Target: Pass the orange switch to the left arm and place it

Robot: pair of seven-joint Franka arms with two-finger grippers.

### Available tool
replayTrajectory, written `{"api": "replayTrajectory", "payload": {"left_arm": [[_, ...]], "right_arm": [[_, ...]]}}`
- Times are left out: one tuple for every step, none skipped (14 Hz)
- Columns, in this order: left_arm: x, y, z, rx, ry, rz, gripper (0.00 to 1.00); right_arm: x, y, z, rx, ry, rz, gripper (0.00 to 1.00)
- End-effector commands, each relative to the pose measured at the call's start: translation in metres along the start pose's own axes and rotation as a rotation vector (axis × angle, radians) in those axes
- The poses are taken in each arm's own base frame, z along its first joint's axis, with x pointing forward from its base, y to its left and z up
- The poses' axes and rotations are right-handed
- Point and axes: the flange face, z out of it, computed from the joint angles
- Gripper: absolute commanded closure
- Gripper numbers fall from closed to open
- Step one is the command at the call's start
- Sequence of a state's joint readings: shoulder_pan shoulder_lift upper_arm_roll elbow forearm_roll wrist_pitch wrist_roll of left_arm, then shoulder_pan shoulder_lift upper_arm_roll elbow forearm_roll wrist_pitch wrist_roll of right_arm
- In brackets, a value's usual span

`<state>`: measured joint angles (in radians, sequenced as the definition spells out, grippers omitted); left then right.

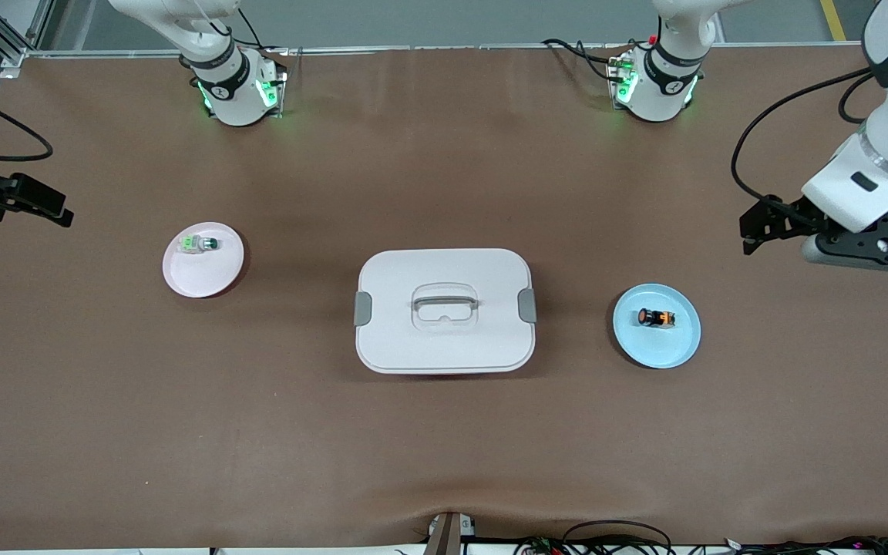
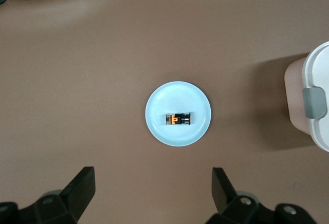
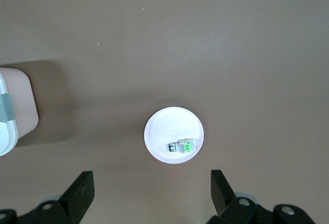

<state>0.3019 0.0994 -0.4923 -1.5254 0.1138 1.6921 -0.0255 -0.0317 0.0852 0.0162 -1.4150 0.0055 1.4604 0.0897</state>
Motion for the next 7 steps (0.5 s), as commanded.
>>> {"api": "replayTrajectory", "payload": {"left_arm": [[-0.007,-0.028,-0.001,0.010,-0.034,-0.050,0.00],[-0.010,-0.021,-0.001,0.014,-0.055,-0.044,0.00],[-0.013,-0.035,-0.006,0.016,-0.050,-0.075,0.00],[-0.017,-0.038,-0.012,-0.014,-0.043,-0.093,0.00],[-0.022,-0.035,-0.018,-0.043,-0.048,-0.112,0.00],[-0.029,-0.033,-0.023,-0.049,-0.073,-0.138,0.00],[-0.039,-0.029,-0.029,-0.051,-0.098,-0.159,0.00]], "right_arm": [[-0.014,0.003,-0.007,-0.006,0.016,0.018,0.00],[-0.014,0.003,-0.008,-0.006,0.020,0.018,0.00],[-0.015,0.002,-0.010,0.002,0.024,0.017,0.00],[-0.016,0.002,-0.010,0.022,0.023,0.020,0.00],[-0.019,0.003,-0.011,0.038,0.026,0.023,0.00],[-0.021,0.003,-0.009,0.044,0.034,0.022,0.00],[-0.026,0.002,-0.007,0.046,0.036,0.022,0.00]]}}
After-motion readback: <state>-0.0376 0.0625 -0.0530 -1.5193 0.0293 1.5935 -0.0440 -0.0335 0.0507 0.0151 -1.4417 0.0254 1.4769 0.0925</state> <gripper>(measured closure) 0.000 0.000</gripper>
